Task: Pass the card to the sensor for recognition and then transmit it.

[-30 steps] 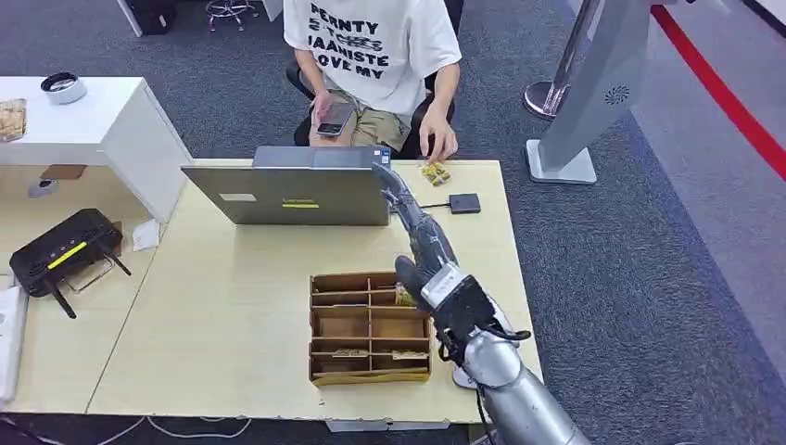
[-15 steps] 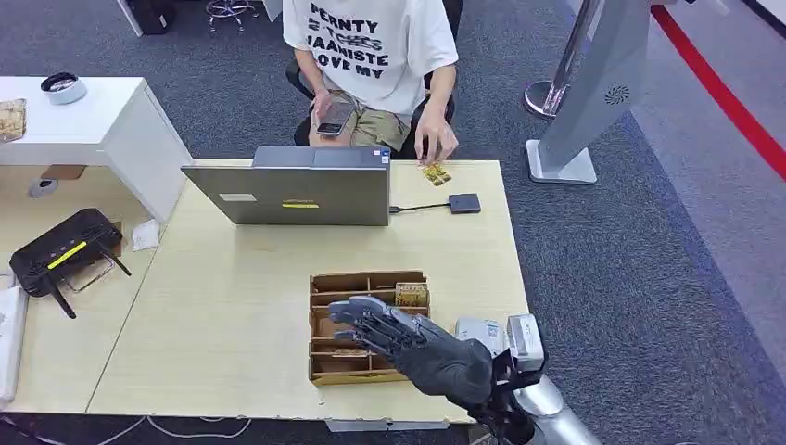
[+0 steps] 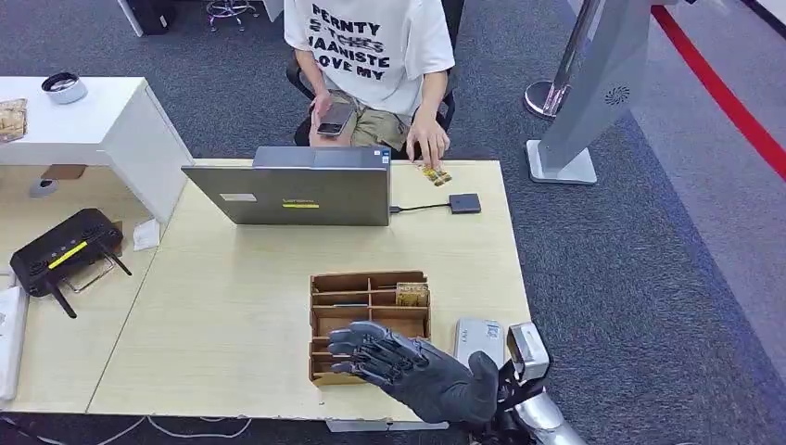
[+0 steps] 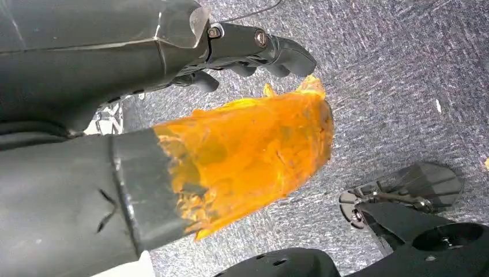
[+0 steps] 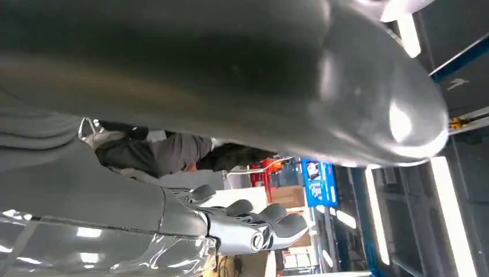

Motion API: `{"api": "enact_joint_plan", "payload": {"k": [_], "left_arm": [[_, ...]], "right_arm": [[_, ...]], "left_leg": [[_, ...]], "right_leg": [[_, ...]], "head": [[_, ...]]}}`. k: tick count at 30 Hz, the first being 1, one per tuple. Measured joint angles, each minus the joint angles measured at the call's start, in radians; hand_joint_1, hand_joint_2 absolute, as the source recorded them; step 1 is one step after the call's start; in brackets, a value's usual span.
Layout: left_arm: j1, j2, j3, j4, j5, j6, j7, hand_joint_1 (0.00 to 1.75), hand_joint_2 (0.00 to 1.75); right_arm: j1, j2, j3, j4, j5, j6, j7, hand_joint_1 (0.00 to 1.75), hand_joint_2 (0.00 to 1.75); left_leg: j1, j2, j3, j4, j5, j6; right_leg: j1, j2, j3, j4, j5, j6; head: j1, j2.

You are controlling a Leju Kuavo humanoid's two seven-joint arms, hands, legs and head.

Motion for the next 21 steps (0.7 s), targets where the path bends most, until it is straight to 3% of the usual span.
{"api": "enact_joint_plan", "payload": {"k": [15,16,21], "left_arm": [[0.003,0.006,0.006,0.0,0.002,0.001,-0.007,0.0,0.0],[0.003,0.006,0.006,0.0,0.002,0.0,-0.007,0.0,0.0],[0.004,0.006,0.008,0.0,0.003,0.0,-0.008,0.0,0.0]], "right_arm": [[0.006,0.0,0.019,0.01,-0.016,0.018,0.022,0.0,0.0],[0.006,0.0,0.019,0.01,-0.016,0.018,0.023,0.0,1.75],[0.007,0.0,0.019,0.01,-0.017,0.015,0.022,0.0,1.75]], "left_leg": [[0.0,0.0,0.0,0.0,0.0,0.0],[0.0,0.0,0.0,0.0,0.0,0.0],[0.0,0.0,0.0,0.0,0.0,0.0]], "right_leg": [[0.0,0.0,0.0,0.0,0.0,0.0],[0.0,0.0,0.0,0.0,0.0,0.0],[0.0,0.0,0.0,0.0,0.0,0.0]], "head": [[0.0,0.0],[0.0,0.0],[0.0,0.0]]}}
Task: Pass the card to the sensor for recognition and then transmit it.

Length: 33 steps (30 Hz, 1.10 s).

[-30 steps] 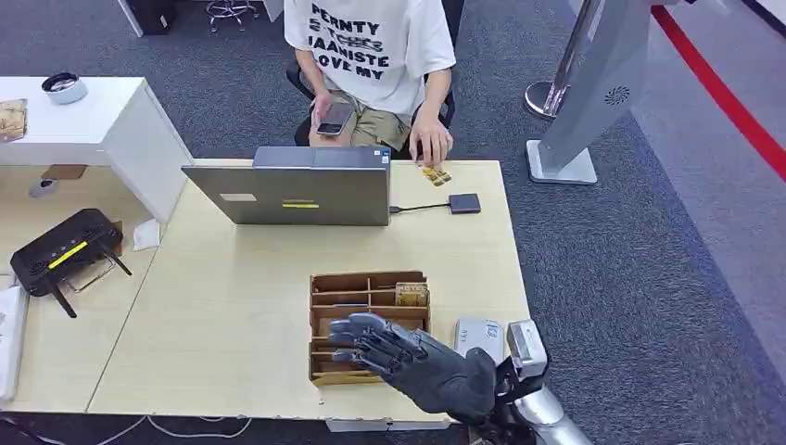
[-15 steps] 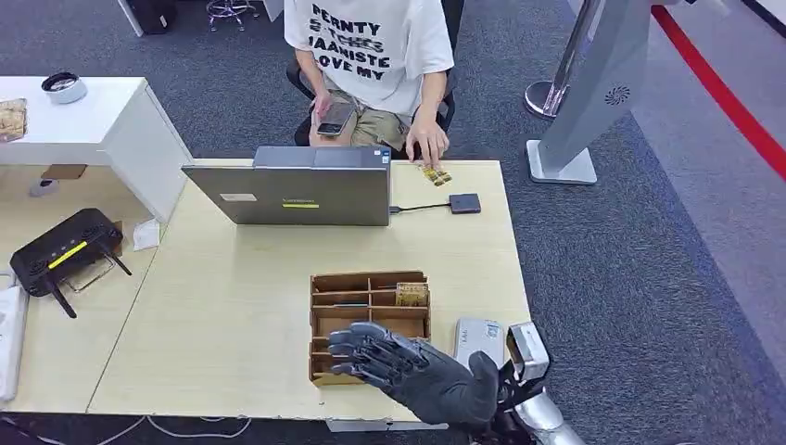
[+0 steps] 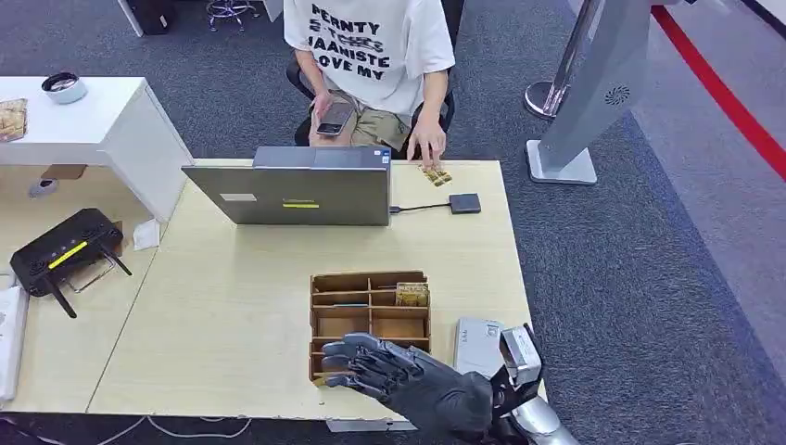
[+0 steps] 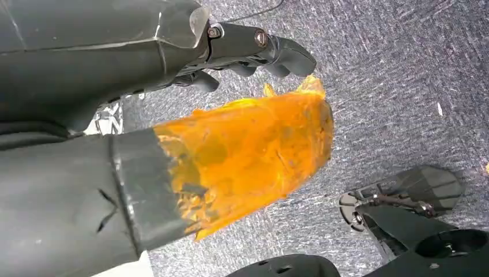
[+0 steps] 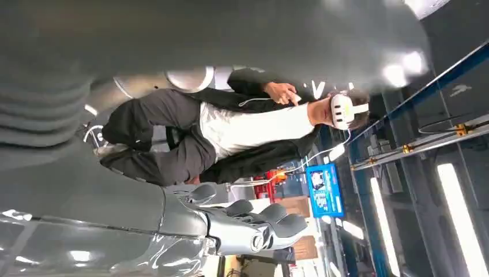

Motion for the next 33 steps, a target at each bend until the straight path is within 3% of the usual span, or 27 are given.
{"api": "enact_joint_plan", "payload": {"k": [4,13,19,29,33], "left_arm": [[0.002,0.0,0.003,0.0,0.0,0.0,-0.002,0.0,0.0],[0.016,-0.001,0.021,0.0,0.016,0.01,-0.013,0.0,0.0],[0.019,-0.004,0.033,0.0,0.021,0.013,-0.014,0.0,0.0],[0.021,-0.008,0.059,0.0,0.037,0.021,-0.016,0.0,0.0],[0.021,-0.01,0.067,0.0,0.038,0.022,-0.016,0.0,0.0]], "right_arm": [[0.002,0.0,0.0,0.0,0.024,-0.028,0.001,0.0,1.75],[0.008,-0.005,-0.025,0.0,0.216,-0.185,-0.048,0.0,1.75],[0.007,-0.014,-0.032,-0.007,0.431,-0.346,-0.093,0.0,1.75],[-0.003,-0.021,-0.024,-0.056,0.908,-0.76,-0.121,0.0,1.75],[-0.013,-0.021,0.0,-0.062,1.011,-0.841,-0.114,0.0,1.75]], "left_leg": [[0.0,0.0,0.0,0.0,0.0,0.0],[0.0,0.0,0.0,0.0,0.0,0.0],[0.0,0.0,0.0,0.0,0.0,0.0],[0.0,0.0,0.0,0.0,0.0,0.0],[0.0,0.0,0.0,0.0,0.0,0.0]], "right_leg": [[0.0,0.0,0.0,0.0,0.0,0.0],[0.0,0.0,0.0,0.0,0.0,0.0],[0.0,0.0,0.0,0.0,0.0,0.0],[0.0,0.0,0.0,0.0,0.0,0.0],[0.0,0.0,0.0,0.0,0.0,0.0]], "head": [[0.0,0.0],[0.0,0.0],[0.0,0.0],[0.0,0.0],[0.0,0.0]]}}
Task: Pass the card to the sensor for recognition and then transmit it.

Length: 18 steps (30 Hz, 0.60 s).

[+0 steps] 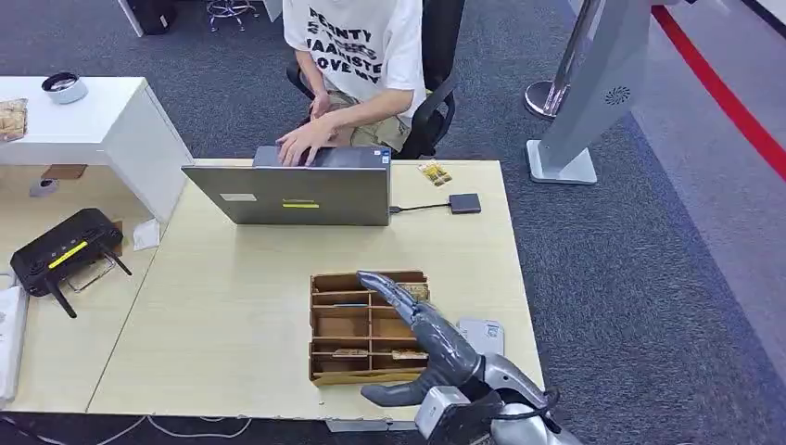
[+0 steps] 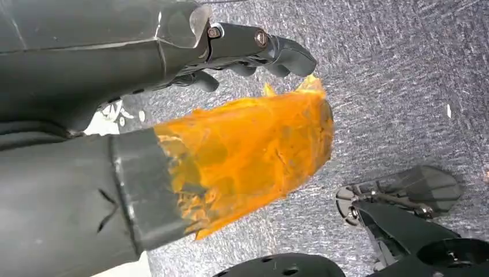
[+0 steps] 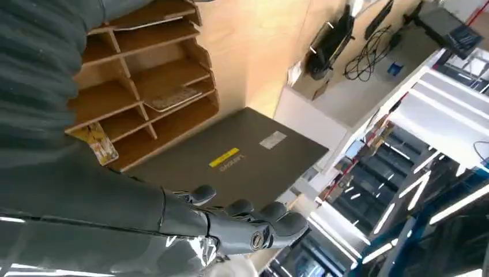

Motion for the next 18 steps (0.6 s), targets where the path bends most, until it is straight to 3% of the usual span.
{"api": "enact_joint_plan", "payload": {"k": [4,8,9,10,11,13,17,18], "left_arm": [[0.0,-0.003,0.004,0.0,-0.005,0.0,0.0,0.0,0.0],[0.001,-0.004,0.005,0.0,-0.005,0.0,0.0,0.0,0.0],[0.001,-0.004,0.005,0.0,-0.005,0.0,0.0,0.0,0.0],[0.001,-0.004,0.005,0.0,-0.005,0.0,0.0,0.0,0.0],[0.001,-0.004,0.005,0.0,-0.006,0.0,0.0,0.0,0.0],[0.001,-0.004,0.005,0.0,-0.008,0.0,0.0,0.0,0.0],[0.002,-0.004,0.005,0.0,-0.01,-0.002,0.0,0.0,0.0],[0.002,-0.004,0.005,0.0,-0.011,-0.002,0.0,0.0,0.0]], "right_arm": [[-0.017,0.0,0.024,0.0,0.104,-0.083,0.015,0.0,1.75],[-0.03,0.0,0.041,0.002,0.119,-0.093,0.022,0.05,1.75],[-0.031,0.0,0.044,0.003,0.12,-0.095,0.023,0.45,1.75],[-0.033,0.0,0.048,0.003,0.126,-0.101,0.025,1.03,1.75],[-0.034,0.0,0.051,0.003,0.136,-0.111,0.029,1.38,1.75],[-0.042,0.0,0.059,0.005,0.169,-0.141,0.04,1.54,1.75],[-0.064,0.0,0.08,0.018,0.206,-0.183,0.055,1.64,1.75],[-0.067,0.0,0.084,0.021,0.213,-0.186,0.057,1.75,1.75]], "left_leg": [[0.0,0.0,0.0,0.0,0.0,0.0],[0.0,0.0,0.0,0.0,0.0,0.0],[0.0,0.0,0.0,0.0,0.0,0.0],[0.0,0.0,0.0,0.0,0.0,0.0],[0.0,0.0,0.0,0.0,0.0,0.0],[0.0,0.0,0.0,0.0,0.0,0.0],[0.0,0.0,0.0,0.0,0.0,0.0],[0.0,0.0,0.0,0.0,0.0,0.0]], "right_leg": [[0.0,0.0,0.0,0.0,0.0,0.0],[0.0,0.0,0.0,0.0,0.0,0.0],[0.0,0.0,0.0,0.0,0.0,0.0],[0.0,0.0,0.0,0.0,0.0,0.0],[0.0,0.0,0.0,0.0,0.0,0.0],[0.0,0.0,0.0,0.0,0.0,0.0],[0.0,0.0,0.0,0.0,0.0,0.0],[0.0,0.0,0.0,0.0,0.0,0.0]], "head": [[0.0,0.0],[0.0,0.0],[0.0,0.0],[0.0,0.0],[0.0,0.0],[0.0,0.0],[0.0,0.0],[0.0,0.0]]}}
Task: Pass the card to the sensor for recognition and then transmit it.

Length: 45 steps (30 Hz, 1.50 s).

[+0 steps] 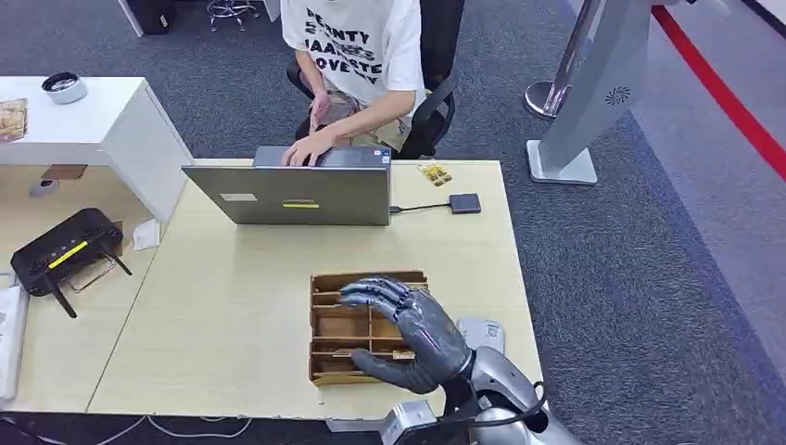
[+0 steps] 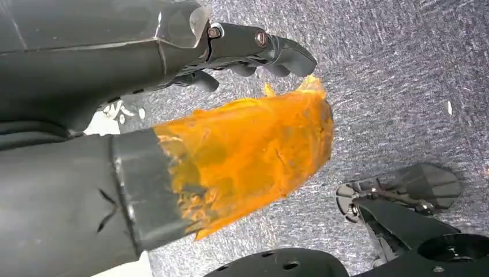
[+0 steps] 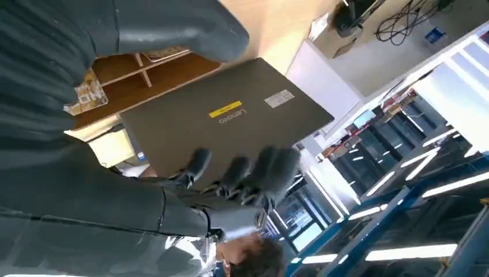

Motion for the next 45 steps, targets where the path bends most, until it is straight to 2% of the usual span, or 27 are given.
{"api": "enact_joint_plan", "payload": {"k": [6,8,12,13,15,16,17,18,31,35,39,41,45], "left_arm": [[0.003,0.0,0.002,0.0,0.0,-0.001,0.003,0.0,0.0],[0.003,0.0,0.004,0.0,0.003,-0.002,0.003,0.0,0.0],[0.004,0.0,0.01,0.0,0.004,-0.001,0.004,0.0,0.0],[0.004,0.0,0.011,0.0,0.005,-0.001,0.004,0.0,0.0],[0.004,0.0,0.016,0.0,0.005,-0.001,0.004,0.0,0.0],[0.004,0.0,0.018,0.0,0.005,-0.002,0.004,0.0,0.0],[0.004,0.0,0.019,0.0,0.005,-0.001,0.004,0.0,0.0],[0.004,0.0,0.02,0.0,0.006,-0.002,0.004,0.0,0.0],[0.005,-0.003,0.026,0.0,0.017,-0.001,0.005,0.0,0.0],[0.005,-0.003,0.03,0.0,0.018,-0.001,0.005,0.0,0.0],[0.005,-0.003,0.034,0.0,0.02,0.002,0.005,0.0,0.0],[0.005,-0.003,0.035,0.0,0.021,0.003,0.005,0.0,0.0],[0.005,-0.003,0.042,0.0,0.018,0.008,0.006,0.0,0.0]], "right_arm": [[-0.005,-0.004,0.015,0.01,0.007,-0.029,0.016,1.75,1.75],[-0.001,-0.008,0.016,0.01,-0.005,-0.029,0.018,1.64,1.75],[0.012,-0.019,0.018,0.014,-0.018,-0.029,0.019,1.64,1.75],[0.015,-0.021,0.019,0.014,-0.019,-0.029,0.019,1.59,1.75],[0.018,-0.025,0.019,0.015,-0.02,-0.029,0.02,1.29,1.75],[0.018,-0.027,0.019,0.015,-0.021,-0.028,0.02,0.8,1.75],[0.019,-0.028,0.019,0.016,-0.021,-0.025,0.023,0.54,1.75],[0.02,-0.029,0.019,0.017,-0.021,-0.021,0.026,0.42,1.75],[0.031,-0.053,0.02,0.051,-0.011,0.001,0.038,0.42,1.75],[0.032,-0.055,0.02,0.054,-0.011,0.001,0.038,0.54,1.75],[0.033,-0.059,0.02,0.058,-0.008,0.001,0.039,0.52,1.75],[0.035,-0.061,0.02,0.062,-0.008,0.001,0.039,0.73,1.75],[0.039,-0.065,0.02,0.071,0.013,-0.007,0.041,0.75,1.75]], "left_leg": [[0.0,0.0,0.0,0.0,0.0,0.0],[0.0,0.0,0.0,0.0,0.0,0.0],[0.0,0.0,0.0,0.0,0.0,0.0],[0.0,0.0,0.0,0.0,0.0,0.0],[0.0,0.0,0.0,0.0,0.0,0.0],[0.0,0.0,0.0,0.0,0.0,0.0],[0.0,0.0,0.0,0.0,0.0,0.0],[0.0,0.0,0.0,0.0,0.0,0.0],[0.0,0.0,0.0,0.0,0.0,0.0],[0.0,0.0,0.0,0.0,0.0,0.0],[0.0,0.0,0.0,0.0,0.0,0.0],[0.0,0.0,0.0,0.0,0.0,0.0],[0.0,0.0,0.0,0.0,0.0,0.0]], "right_leg": [[0.0,0.0,0.0,0.0,0.0,0.0],[0.0,0.0,0.0,0.0,0.0,0.0],[0.0,0.0,0.0,0.0,0.0,0.0],[0.0,0.0,0.0,0.0,0.0,0.0],[0.0,0.0,0.0,0.0,0.0,0.0],[0.0,0.0,0.0,0.0,0.0,0.0],[0.0,0.0,0.0,0.0,0.0,0.0],[0.0,0.0,0.0,0.0,0.0,0.0],[0.0,0.0,0.0,0.0,0.0,0.0],[0.0,0.0,0.0,0.0,0.0,0.0],[0.0,0.0,0.0,0.0,0.0,0.0],[0.0,0.0,0.0,0.0,0.0,0.0],[0.0,0.0,0.0,0.0,0.0,0.0]], "head": [[0.0,0.0],[0.0,0.0],[0.0,0.0],[0.0,0.0],[0.0,0.0],[0.0,0.0],[0.0,0.0],[0.0,0.0],[0.0,0.0],[0.0,0.0],[0.0,0.0],[0.0,0.0],[0.0,0.0]]}}
